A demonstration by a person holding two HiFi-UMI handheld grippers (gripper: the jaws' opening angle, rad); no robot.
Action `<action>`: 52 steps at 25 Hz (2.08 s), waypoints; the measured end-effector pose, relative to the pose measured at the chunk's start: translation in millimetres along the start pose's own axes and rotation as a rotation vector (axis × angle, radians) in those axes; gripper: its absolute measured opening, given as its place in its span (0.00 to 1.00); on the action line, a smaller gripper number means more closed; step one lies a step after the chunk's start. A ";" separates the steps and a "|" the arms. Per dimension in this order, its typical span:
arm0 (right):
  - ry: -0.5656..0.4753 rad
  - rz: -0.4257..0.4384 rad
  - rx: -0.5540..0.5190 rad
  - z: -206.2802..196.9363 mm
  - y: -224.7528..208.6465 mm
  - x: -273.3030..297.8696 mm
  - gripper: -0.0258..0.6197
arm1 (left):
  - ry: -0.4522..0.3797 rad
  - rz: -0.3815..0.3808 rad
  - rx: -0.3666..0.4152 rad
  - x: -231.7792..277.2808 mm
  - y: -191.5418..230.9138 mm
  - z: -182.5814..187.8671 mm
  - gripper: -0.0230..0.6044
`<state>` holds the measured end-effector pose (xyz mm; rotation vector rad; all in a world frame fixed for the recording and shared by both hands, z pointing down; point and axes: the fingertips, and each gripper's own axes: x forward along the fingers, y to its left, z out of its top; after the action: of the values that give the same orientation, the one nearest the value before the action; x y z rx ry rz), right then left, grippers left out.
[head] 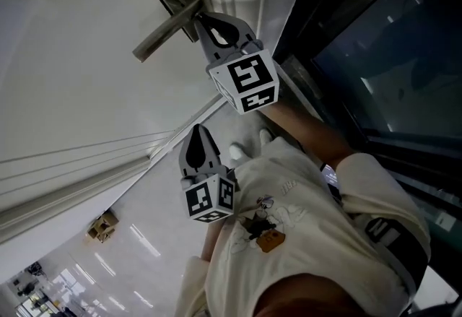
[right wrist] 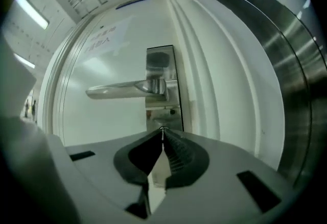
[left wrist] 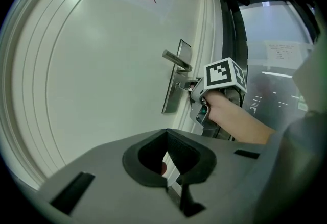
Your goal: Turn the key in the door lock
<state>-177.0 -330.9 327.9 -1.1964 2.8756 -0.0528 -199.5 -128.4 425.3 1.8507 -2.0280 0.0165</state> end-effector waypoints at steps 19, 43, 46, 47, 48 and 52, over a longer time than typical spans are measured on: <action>-0.075 0.143 1.106 -10.8 -12.9 0.1 0.08 | 0.004 -0.006 0.015 -4.9 -5.4 -1.0 0.05; -0.021 0.164 0.166 2.0 0.0 -55.3 0.30 | 0.000 -0.006 -0.006 -19.3 0.7 -5.7 0.05; 0.001 0.186 0.005 0.5 9.2 -75.2 0.26 | -0.015 -0.009 -0.009 -21.9 1.7 -1.3 0.05; 0.005 0.195 -0.019 -1.3 12.4 -83.2 0.22 | -0.020 -0.015 -0.009 -21.9 1.7 0.1 0.05; 0.011 0.201 -0.031 -4.6 14.9 -91.5 0.16 | -0.020 -0.024 -0.013 -20.9 1.5 -0.2 0.05; 0.071 0.193 -0.097 -23.8 28.2 -127.8 0.05 | 0.005 -0.056 -0.041 -15.3 -1.0 -8.9 0.05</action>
<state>-107.9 -219.8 351.9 -0.9422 3.0729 0.0494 -195.4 -111.5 428.9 1.8789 -1.9581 -0.0359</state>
